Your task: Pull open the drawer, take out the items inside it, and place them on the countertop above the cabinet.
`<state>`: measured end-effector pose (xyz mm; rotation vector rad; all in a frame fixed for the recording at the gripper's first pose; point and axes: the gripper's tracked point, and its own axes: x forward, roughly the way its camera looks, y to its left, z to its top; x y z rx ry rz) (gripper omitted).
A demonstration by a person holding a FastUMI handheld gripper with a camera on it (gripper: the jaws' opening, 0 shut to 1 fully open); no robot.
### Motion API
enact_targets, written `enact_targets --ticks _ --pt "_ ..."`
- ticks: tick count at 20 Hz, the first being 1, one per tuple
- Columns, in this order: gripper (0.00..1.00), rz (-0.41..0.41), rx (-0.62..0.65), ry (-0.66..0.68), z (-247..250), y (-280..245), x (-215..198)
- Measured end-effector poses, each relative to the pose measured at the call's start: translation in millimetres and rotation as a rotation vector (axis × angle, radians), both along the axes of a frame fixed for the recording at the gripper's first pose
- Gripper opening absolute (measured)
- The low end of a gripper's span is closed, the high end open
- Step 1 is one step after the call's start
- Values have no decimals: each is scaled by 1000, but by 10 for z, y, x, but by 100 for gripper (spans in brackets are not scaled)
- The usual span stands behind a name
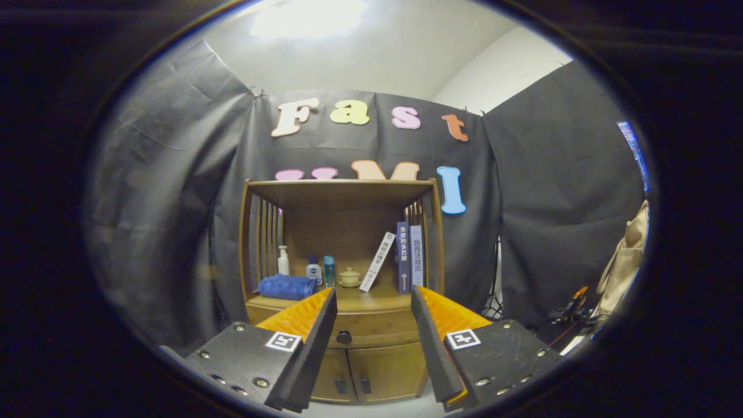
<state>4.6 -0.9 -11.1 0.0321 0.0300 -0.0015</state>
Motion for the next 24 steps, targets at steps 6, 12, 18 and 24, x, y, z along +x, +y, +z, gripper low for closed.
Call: enact_targets --ticks 6,12,18,24 --pt "76 26 7 -9 -7 60 120" --pt "76 111 26 60 -473 349 533" --pt "76 114 72 163 -1256 476 1103" --pt "77 181 95 321 -2147 775 1615"
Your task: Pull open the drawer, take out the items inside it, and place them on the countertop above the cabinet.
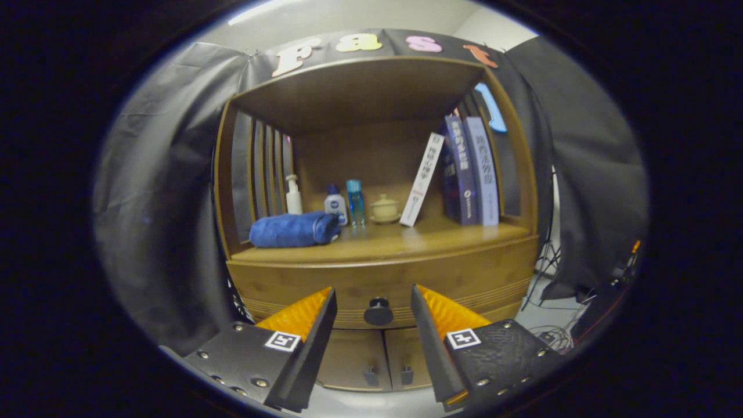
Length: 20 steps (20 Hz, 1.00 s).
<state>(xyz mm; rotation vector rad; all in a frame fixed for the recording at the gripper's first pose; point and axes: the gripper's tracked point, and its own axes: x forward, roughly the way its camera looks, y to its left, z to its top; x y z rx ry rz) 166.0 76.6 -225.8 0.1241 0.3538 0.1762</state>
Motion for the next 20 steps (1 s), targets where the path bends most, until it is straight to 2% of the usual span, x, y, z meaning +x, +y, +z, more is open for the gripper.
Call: enact_targets --ticks 3,5,8,10,14,15,16,20 --pt "77 -32 -21 92 -383 -16 206" --pt "50 -17 -30 147 -629 61 298" --pt "51 9 -25 185 -836 146 388" --pt "51 -15 -48 172 -833 87 402" --pt "35 -28 -33 181 -865 99 447" --pt "35 -28 -49 193 -879 104 454" --pt "28 -27 -65 201 -865 92 438" --pt "28 -33 -86 243 -825 60 186"
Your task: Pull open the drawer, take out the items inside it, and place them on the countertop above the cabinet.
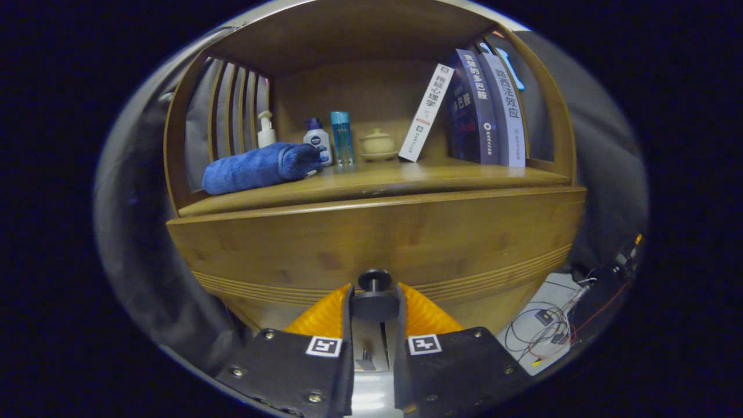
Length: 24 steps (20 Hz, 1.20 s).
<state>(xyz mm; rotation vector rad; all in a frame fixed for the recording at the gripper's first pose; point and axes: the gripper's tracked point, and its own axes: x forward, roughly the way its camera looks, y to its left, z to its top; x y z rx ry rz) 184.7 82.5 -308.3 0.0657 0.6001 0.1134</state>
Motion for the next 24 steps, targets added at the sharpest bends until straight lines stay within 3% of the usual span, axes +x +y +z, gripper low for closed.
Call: enact_targets --ticks 12,21,24 --pt "28 -55 -108 119 239 -295 -1263" --pt "28 -128 -64 114 292 -250 -1640" --pt "27 -115 -50 97 301 -238 -1633"
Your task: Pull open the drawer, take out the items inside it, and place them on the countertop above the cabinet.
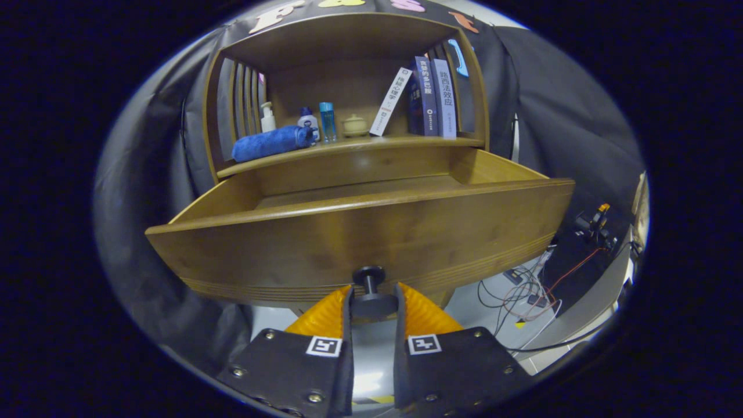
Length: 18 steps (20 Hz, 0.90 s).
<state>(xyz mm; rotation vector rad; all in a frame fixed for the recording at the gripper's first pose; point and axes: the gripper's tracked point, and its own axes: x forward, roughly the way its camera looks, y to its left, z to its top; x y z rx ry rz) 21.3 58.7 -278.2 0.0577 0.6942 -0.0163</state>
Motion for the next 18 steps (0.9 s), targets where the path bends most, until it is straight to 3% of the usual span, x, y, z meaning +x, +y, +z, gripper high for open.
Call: enact_targets --ticks 4,9,12,18 --pt "29 -2 -15 5 -8 -7 -11" --pt "46 -11 -18 -8 125 27 -40" --pt "56 -11 8 -97 431 80 23" --pt "55 0 0 -266 1225 200 468"
